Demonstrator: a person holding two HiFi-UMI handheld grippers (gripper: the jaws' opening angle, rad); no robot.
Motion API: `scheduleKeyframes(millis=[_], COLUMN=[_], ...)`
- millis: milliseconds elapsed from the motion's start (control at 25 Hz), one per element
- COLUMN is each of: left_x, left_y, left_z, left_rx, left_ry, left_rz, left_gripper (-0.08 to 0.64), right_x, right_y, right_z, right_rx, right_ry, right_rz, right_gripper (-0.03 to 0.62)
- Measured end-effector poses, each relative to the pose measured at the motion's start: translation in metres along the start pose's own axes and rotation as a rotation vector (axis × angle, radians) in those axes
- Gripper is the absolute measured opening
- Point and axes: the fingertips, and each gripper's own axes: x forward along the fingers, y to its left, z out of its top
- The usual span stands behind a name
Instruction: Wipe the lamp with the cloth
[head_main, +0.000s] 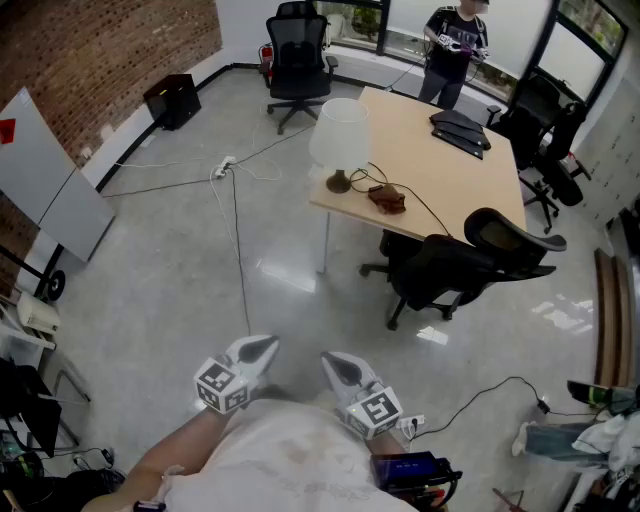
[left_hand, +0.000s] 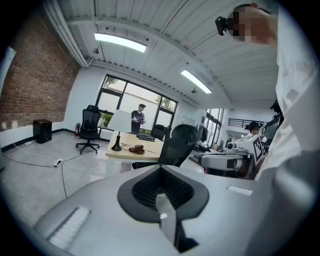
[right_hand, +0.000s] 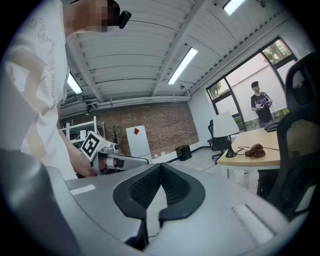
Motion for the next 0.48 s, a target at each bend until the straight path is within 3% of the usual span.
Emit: scheduleKeyframes(millis=[280,480], left_x=[-0.02,-0.026], left_y=[0.039,0.062], left_z=[0.019,0.021], left_rx=[0.037,0.032], left_ry=[0.003,0.013], left_rz=[-0.05,-0.086], left_gripper=[0.002,0.002], right_x=[0.03,0.052], right_y=[0.009,0.02], right_z=[0.023,0.027], right_rx=[0.002,0.002], right_ry=[-0.074,-0.055], right_rz=[-0.072,-0.109], right_gripper=[0.014,0.013])
